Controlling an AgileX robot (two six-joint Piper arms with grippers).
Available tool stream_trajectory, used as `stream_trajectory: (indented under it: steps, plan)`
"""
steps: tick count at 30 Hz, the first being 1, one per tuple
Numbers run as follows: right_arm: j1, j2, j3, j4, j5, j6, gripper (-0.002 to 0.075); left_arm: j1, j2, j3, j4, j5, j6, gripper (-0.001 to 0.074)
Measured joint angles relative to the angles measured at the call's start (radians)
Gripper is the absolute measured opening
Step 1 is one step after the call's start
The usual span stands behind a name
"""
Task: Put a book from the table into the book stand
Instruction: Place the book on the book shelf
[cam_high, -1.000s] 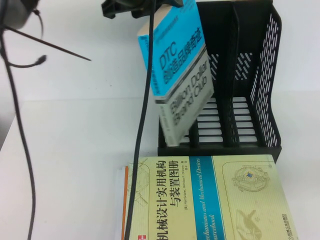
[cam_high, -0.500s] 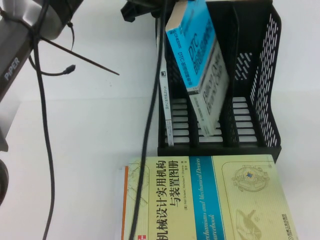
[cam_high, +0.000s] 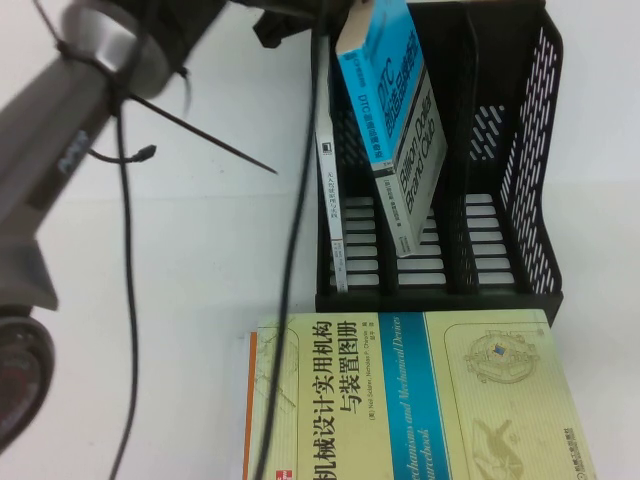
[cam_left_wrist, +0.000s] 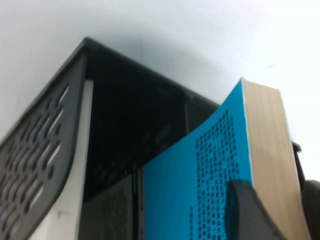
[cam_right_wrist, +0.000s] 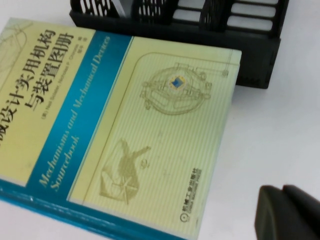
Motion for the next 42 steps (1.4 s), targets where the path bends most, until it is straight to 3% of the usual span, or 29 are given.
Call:
stream_trajectory:
  steps: [6, 10, 28, 42]
  plan:
    - [0.0, 0.0, 0.0, 0.0, -0.015, 0.011, -0.0003, -0.059, 0.032, -0.001, 0.205, -0.048, -0.145, 0.0189]
    - [0.0, 0.0, 0.0, 0.0, -0.017, 0.012, -0.0003, -0.066, 0.063, -0.01, 0.244, -0.095, -0.216, 0.0189]
    - [0.0, 0.0, 0.0, -0.005, -0.017, 0.019, -0.0003, -0.104, 0.088, -0.025, 0.231, -0.166, -0.209, 0.0189]
    - [0.0, 0.0, 0.0, -0.007, -0.017, 0.019, -0.0003, -0.116, 0.113, -0.255, 0.144, -0.014, -0.133, 0.0189]
